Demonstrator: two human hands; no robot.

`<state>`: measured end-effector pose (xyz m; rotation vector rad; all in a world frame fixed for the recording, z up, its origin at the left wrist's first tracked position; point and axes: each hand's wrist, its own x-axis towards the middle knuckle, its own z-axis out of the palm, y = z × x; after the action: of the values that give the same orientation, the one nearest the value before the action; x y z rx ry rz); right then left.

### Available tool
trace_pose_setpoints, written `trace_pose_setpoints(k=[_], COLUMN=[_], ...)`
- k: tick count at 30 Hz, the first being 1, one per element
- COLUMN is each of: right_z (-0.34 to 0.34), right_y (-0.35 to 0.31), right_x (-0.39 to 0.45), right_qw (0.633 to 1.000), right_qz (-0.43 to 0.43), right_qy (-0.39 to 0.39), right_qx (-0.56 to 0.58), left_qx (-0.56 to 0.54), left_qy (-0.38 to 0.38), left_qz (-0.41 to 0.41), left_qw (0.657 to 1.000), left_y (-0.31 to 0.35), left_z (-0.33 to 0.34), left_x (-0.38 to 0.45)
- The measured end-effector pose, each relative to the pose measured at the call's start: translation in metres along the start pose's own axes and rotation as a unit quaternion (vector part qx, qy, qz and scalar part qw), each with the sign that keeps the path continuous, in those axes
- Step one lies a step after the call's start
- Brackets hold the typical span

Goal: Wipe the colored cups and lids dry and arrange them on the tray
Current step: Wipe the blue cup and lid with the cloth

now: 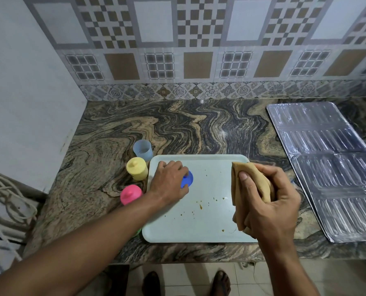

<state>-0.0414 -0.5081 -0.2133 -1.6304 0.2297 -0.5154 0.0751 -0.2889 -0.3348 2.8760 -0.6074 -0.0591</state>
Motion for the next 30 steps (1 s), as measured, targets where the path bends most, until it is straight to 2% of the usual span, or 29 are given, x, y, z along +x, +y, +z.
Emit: trace_pose_setpoints(k=[7,16,19,20,22,25,28,30], right_z=[-0.013,-0.024,-0.025,-0.026,-0.027,-0.026,-0.019,-0.012], right_y=[-0.001,-0.002,-0.003,-0.003,-0.001,0.000,-0.004,-0.008], right_x=[-0.006,-0.011,-0.013,-0.014,-0.015,-0.016,-0.016,-0.017], right_qw=[1.000,1.000,1.000,1.000,1.000,1.000,0.999,0.998], right_qz=[0.008,-0.002,-0.001,0.002,0.007,0.028,0.047,0.047], right_qy=[0.011,0.005,0.001,0.001,0.003,0.011,0.015,0.015], right_qx=[-0.004,-0.020,-0.023,-0.025,-0.024,-0.009,0.022,0.038], left_qx=[0.009,-0.014,-0.111,-0.174,-0.321,-0.551,-0.685,-0.769], left_qy=[-0.009,-0.003,0.030,0.046,0.074,0.059,0.035,0.040], left_qz=[-0.083,-0.134,-0.173,-0.197,-0.243,-0.249,-0.230,-0.228], left_qw=[0.996,0.991,0.978,0.964,0.913,0.794,0.691,0.596], left_y=[0.013,0.016,0.012,0.013,0.015,0.030,0.052,0.067], left_z=[0.004,0.008,0.009,0.005,-0.009,-0.043,-0.072,-0.088], left_x=[0.008,0.016,0.019,0.019,0.019,0.005,-0.021,-0.039])
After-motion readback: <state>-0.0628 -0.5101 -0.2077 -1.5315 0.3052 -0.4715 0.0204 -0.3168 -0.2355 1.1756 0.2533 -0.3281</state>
